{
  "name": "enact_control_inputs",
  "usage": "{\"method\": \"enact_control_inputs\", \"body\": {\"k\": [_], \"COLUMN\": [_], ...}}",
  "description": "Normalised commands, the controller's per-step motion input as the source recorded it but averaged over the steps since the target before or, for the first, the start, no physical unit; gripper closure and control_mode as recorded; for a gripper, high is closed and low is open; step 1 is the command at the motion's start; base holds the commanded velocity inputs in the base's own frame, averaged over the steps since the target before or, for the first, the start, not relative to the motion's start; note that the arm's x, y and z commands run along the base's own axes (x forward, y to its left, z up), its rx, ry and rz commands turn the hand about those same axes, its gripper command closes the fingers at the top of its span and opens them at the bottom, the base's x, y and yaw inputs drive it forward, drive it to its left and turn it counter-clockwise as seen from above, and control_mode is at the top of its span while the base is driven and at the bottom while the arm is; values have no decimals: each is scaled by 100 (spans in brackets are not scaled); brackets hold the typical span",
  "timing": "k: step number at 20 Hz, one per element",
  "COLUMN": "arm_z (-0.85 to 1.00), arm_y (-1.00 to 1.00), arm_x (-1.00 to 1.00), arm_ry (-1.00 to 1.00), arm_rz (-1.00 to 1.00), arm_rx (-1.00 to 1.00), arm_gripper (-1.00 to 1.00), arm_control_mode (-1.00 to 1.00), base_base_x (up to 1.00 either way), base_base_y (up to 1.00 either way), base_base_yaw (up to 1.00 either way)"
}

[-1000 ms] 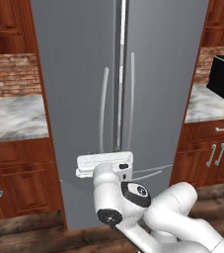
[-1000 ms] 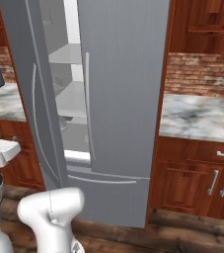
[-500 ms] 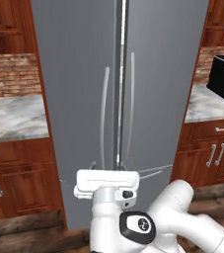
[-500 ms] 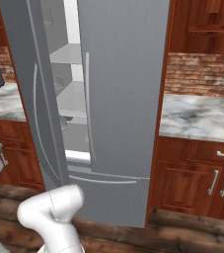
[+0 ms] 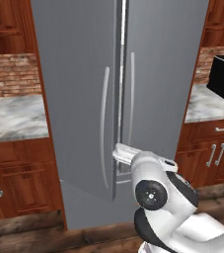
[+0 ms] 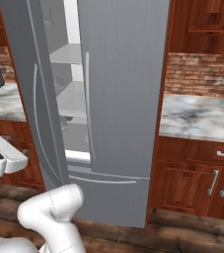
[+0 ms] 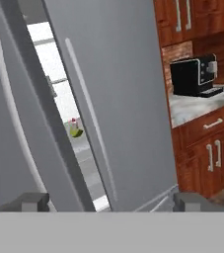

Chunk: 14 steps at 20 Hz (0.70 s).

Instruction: Take the lemon wedge from the fridge and place it on the plate with fish on the dining counter.

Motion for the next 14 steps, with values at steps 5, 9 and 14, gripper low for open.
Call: {"method": "enact_control_inputs", "body": {"k": [5,9,14], "arm_z": [36,15,6], "arm_y": [-99,-70,-51], "arm_x": [48,44,66], "arm_ry": [47,32,19], "arm_rz": [6,33,39], "arm_rx": [28,16,20], "arm_gripper": [-100,-100,-100], "arm_control_mode": [-100,-100,-100], "base_base_x": [0,0,0], "base_base_y": [0,0,0], "base_base_yaw": [0,0,0]}}
